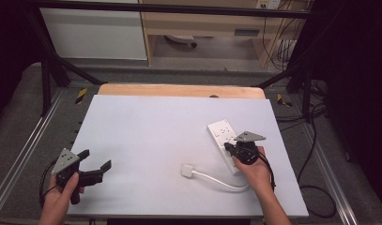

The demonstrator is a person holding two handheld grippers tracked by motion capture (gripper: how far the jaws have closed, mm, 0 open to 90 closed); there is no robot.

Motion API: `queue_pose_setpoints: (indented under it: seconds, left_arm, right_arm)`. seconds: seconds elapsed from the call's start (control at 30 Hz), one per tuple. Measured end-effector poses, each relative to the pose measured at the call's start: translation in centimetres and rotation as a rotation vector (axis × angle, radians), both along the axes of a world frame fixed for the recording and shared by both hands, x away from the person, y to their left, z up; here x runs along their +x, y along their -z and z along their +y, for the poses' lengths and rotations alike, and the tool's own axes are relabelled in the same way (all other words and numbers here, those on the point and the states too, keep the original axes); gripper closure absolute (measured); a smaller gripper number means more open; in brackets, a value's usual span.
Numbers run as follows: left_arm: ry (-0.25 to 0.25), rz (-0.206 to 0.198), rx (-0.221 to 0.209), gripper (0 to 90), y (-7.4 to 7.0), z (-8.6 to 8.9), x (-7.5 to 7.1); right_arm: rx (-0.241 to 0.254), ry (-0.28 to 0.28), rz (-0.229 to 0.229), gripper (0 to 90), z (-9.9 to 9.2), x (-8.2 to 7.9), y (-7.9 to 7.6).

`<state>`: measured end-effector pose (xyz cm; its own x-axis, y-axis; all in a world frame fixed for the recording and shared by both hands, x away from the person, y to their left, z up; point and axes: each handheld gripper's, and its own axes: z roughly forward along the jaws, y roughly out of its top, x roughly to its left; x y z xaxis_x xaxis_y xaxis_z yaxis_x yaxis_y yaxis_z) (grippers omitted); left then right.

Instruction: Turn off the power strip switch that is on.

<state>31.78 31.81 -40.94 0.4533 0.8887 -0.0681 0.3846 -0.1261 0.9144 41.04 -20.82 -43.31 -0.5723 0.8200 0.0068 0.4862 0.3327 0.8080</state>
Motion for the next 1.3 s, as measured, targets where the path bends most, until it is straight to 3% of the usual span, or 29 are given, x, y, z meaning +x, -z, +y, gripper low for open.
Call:
queue_pose_setpoints:
  seconds: [0.7,1.3]
  left_arm:
    - [0.002,0.001,0.000,4.6,0.02,-0.05,0.02]
    - [0.002,0.001,0.001,4.6,0.02,-0.08,0.01]
  right_arm:
    - [-0.012,-0.008,0.011,90.0,0.15,0.09,0.35]
    - [0.012,0.012,0.019,90.0,0.12,0.12,0.50]
